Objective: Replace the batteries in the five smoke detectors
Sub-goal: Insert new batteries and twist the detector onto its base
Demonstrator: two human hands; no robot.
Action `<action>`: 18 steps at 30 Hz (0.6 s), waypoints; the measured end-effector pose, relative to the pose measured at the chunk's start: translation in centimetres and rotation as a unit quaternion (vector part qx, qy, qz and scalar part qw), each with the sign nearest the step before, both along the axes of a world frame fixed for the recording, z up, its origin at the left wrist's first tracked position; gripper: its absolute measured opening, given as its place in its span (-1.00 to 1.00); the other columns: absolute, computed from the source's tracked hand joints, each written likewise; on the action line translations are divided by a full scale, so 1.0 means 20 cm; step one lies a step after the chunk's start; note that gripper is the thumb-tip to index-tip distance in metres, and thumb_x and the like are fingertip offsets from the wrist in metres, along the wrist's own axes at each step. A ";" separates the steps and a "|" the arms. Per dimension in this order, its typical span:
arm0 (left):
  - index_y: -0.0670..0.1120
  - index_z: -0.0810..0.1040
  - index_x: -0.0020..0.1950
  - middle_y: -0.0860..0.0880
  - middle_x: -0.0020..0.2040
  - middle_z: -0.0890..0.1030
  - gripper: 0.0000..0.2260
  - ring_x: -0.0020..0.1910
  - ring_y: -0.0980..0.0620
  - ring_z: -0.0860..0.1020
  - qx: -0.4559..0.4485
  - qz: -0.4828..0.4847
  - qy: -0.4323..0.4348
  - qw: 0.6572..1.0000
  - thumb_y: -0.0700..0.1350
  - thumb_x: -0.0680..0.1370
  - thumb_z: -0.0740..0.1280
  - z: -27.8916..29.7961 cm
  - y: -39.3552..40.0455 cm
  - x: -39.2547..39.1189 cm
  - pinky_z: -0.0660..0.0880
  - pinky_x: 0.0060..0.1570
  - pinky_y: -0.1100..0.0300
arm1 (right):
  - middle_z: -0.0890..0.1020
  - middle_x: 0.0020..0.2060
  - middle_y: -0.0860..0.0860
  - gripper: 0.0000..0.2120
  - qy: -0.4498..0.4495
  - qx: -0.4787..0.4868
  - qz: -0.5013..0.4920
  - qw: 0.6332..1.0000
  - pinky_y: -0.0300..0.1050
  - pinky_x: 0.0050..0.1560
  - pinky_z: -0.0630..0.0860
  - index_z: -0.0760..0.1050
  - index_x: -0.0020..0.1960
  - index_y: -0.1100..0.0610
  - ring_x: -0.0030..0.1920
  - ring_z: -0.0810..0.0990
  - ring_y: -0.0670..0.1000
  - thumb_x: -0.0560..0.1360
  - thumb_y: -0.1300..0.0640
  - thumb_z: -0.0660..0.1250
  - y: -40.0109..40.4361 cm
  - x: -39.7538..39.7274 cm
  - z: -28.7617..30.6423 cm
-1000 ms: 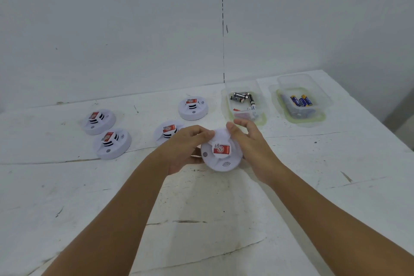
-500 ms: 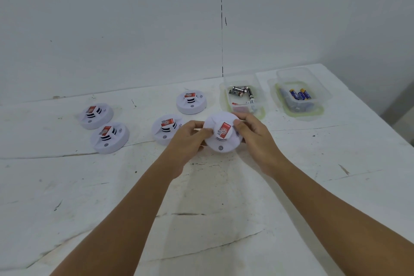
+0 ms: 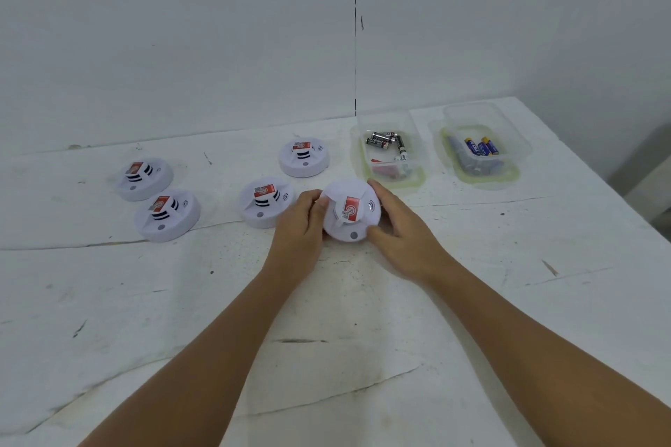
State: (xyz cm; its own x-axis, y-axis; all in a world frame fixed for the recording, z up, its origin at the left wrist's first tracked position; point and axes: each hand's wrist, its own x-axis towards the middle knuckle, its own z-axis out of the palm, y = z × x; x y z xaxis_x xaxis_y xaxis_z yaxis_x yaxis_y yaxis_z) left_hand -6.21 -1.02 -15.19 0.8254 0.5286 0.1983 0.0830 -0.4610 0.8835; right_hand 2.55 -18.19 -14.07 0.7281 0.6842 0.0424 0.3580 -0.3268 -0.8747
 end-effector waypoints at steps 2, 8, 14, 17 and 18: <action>0.00 0.58 0.20 0.07 0.02 0.66 -0.78 0.02 0.16 0.58 0.026 0.002 -0.015 1.000 -0.02 0.76 0.15 -0.02 -0.01 0.00 0.53 -0.03 0.26 | 0.36 0.56 -0.18 -0.18 -0.012 -0.025 0.005 1.000 -0.01 0.53 0.35 0.09 0.68 -0.09 0.53 0.35 -0.15 0.46 -0.07 0.27 0.00 0.00 0.00; -0.06 0.56 0.21 0.00 0.00 0.65 -0.75 -0.01 0.07 0.58 0.049 0.008 -0.008 0.999 -0.02 0.77 0.12 -0.04 0.00 -0.01 0.55 0.01 -0.03 | 0.35 0.55 -0.19 -0.20 -0.062 -0.022 0.019 0.998 0.00 0.52 0.35 0.10 0.68 -0.06 0.52 0.33 -0.15 0.52 0.09 0.36 0.00 -0.02 0.00; -0.07 0.58 0.27 0.05 0.04 0.67 -0.74 0.02 0.16 0.59 0.042 -0.006 -0.020 0.999 -0.04 0.77 0.12 -0.03 -0.02 -0.03 0.56 0.00 0.11 | 0.54 0.23 -0.29 -0.32 -0.090 -0.008 0.024 0.996 -0.11 0.15 0.55 0.24 0.54 -0.07 0.21 0.56 -0.15 0.49 0.15 0.39 0.00 -0.01 -0.01; -0.03 0.56 0.31 0.11 0.07 0.66 -0.74 0.06 0.25 0.58 0.041 -0.009 -0.021 0.999 -0.03 0.77 0.12 -0.03 -0.03 -0.04 0.57 0.02 0.20 | 0.55 0.22 -0.29 -0.32 -0.098 0.003 0.024 0.995 -0.08 0.15 0.57 0.24 0.53 -0.09 0.20 0.57 -0.12 0.50 0.19 0.42 0.00 -0.01 -0.03; -0.01 0.56 0.32 0.11 0.08 0.66 -0.74 0.06 0.26 0.57 0.040 -0.008 -0.019 0.999 -0.03 0.77 0.12 -0.03 -0.02 -0.04 0.57 0.02 0.21 | 0.55 0.23 -0.27 -0.32 -0.098 0.005 0.026 0.995 -0.05 0.17 0.58 0.23 0.54 -0.09 0.21 0.57 -0.11 0.50 0.19 0.42 0.00 -0.01 -0.03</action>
